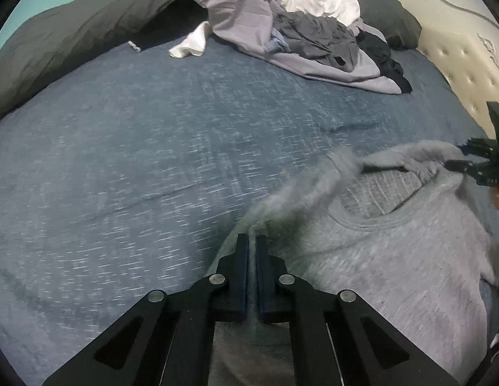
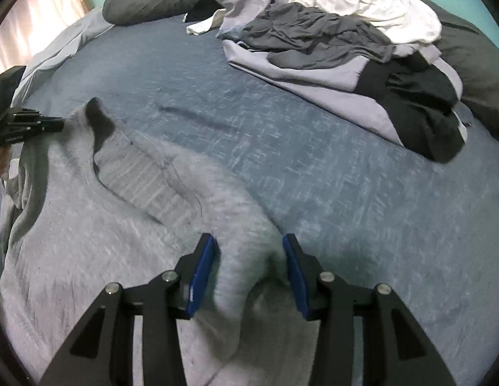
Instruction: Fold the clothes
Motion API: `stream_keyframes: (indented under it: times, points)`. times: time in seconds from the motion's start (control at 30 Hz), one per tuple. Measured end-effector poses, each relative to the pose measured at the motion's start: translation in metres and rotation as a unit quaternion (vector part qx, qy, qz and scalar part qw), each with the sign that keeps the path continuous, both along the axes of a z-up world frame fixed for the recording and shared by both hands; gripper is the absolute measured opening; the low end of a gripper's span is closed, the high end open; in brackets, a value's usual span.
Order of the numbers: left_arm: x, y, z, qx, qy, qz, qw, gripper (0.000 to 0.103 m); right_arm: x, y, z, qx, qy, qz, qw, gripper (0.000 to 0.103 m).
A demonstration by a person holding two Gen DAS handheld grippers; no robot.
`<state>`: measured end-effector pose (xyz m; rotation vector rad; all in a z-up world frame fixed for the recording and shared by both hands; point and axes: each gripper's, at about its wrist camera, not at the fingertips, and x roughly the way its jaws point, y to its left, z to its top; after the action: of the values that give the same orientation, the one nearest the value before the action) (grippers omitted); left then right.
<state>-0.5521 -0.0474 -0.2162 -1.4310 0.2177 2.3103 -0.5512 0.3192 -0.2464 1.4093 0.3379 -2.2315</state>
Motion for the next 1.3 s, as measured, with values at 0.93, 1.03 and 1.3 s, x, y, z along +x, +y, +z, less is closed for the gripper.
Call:
stream_keyframes:
  times: [0.93, 1.03, 1.3]
  points:
    - [0.015, -0.007, 0.015, 0.007, 0.009, -0.003, 0.9999, 0.004, 0.059, 0.003, 0.005, -0.014, 0.056, 0.042, 0.997, 0.005]
    - [0.018, -0.012, 0.018, 0.009, 0.011, -0.002, 0.9999, 0.004, 0.074, -0.006, 0.017, -0.048, 0.056, 0.069, 0.995, 0.004]
    - [0.028, -0.034, 0.019, 0.009, 0.004, 0.015, 0.9998, 0.004, 0.126, -0.055, 0.013, -0.070, -0.005, 0.185, 0.980, 0.004]
